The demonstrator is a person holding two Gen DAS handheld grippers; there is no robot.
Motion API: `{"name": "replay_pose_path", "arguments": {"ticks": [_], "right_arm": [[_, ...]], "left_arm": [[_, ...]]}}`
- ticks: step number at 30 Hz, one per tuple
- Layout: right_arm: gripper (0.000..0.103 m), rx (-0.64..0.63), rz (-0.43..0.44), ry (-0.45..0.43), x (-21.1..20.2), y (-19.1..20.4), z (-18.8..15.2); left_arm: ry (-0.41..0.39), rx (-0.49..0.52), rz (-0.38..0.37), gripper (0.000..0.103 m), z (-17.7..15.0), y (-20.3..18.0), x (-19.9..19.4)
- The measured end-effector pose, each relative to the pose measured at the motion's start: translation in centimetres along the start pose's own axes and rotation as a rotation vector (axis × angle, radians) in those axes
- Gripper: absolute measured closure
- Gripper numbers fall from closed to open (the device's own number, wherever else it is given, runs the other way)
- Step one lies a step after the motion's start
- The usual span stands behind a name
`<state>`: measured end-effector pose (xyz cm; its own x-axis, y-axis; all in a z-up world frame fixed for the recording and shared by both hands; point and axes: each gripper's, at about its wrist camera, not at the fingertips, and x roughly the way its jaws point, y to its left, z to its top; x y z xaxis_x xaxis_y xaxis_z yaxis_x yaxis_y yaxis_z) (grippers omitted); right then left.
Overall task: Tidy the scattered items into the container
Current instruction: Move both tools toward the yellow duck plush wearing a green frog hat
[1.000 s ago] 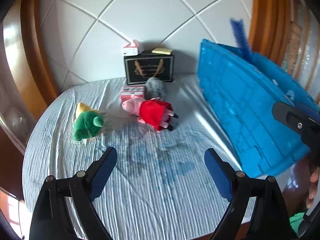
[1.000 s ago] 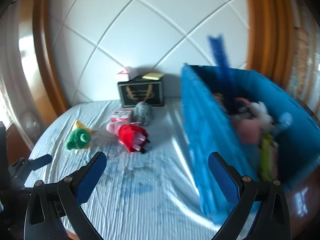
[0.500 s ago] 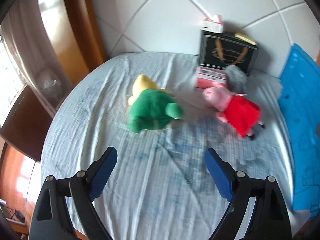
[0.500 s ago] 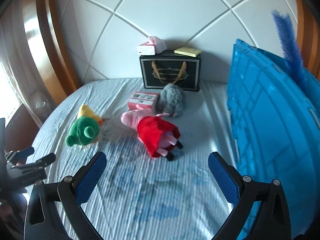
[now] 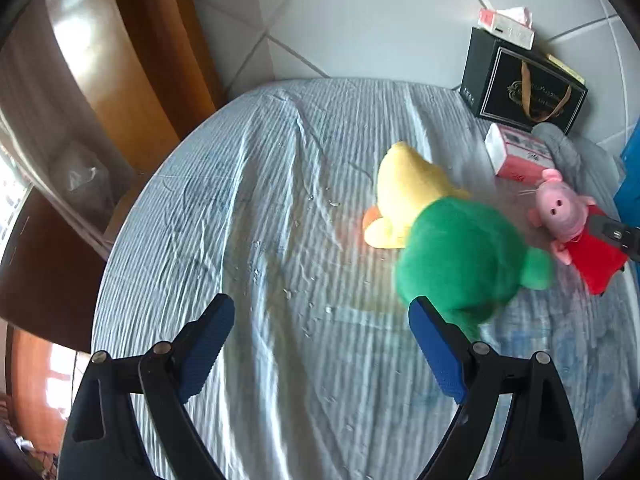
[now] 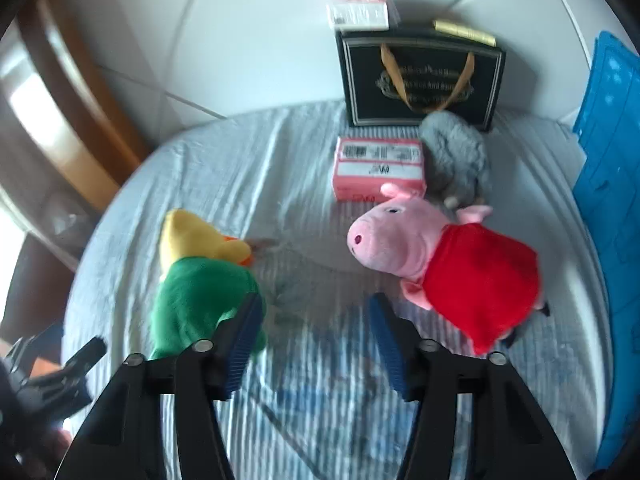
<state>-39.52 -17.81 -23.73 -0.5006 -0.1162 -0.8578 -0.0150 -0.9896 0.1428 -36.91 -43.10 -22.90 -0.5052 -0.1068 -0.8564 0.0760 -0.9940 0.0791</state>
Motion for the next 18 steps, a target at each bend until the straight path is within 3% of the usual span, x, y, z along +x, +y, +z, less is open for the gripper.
{"name": "replay_pose_path", "arguments": {"ticks": [3,6,7,10,11,13,14,18], "right_arm": [[0.048,0.026,-0.115,0.067,4.0,1.2,-0.1],[0.048,0.006,-0.132,0.120,6.5,3.0,-0.5],[0.051,-0.015,-0.097,0.134,6.8,4.0,-0.7],[0.056,-0.107,-0.013,0.089,4.8,6.7,-1.2],[0.056,-0.119,0.052,0.080,3.9,7.1,-1.3],[0.055,-0.137,0.229,0.101,2.7,8.1,-1.7],[0.053,-0.164,0.278,0.111,2.3,8.9,-1.9],[0.045,-0.285,0.396,0.164,2.3,13.3,-4.2]], "left_arm": [[0.039,0.016,-0.030,0.013,0.2,0.8,3.8],[0.083,0.023,-0.074,0.013,-0.2,0.3,6.5],[0.100,0.037,-0.099,0.013,-0.6,-0.4,7.2],[0.096,0.094,-0.012,0.015,-1.9,-1.6,7.6],[0.109,0.098,-0.020,0.017,-2.6,-1.5,7.7],[0.159,0.070,-0.090,0.018,-4.6,-0.7,7.8],[0.162,0.052,-0.106,0.018,-5.5,-0.1,7.5],[0.133,-0.048,-0.041,0.018,-8.5,4.0,4.2]]}}
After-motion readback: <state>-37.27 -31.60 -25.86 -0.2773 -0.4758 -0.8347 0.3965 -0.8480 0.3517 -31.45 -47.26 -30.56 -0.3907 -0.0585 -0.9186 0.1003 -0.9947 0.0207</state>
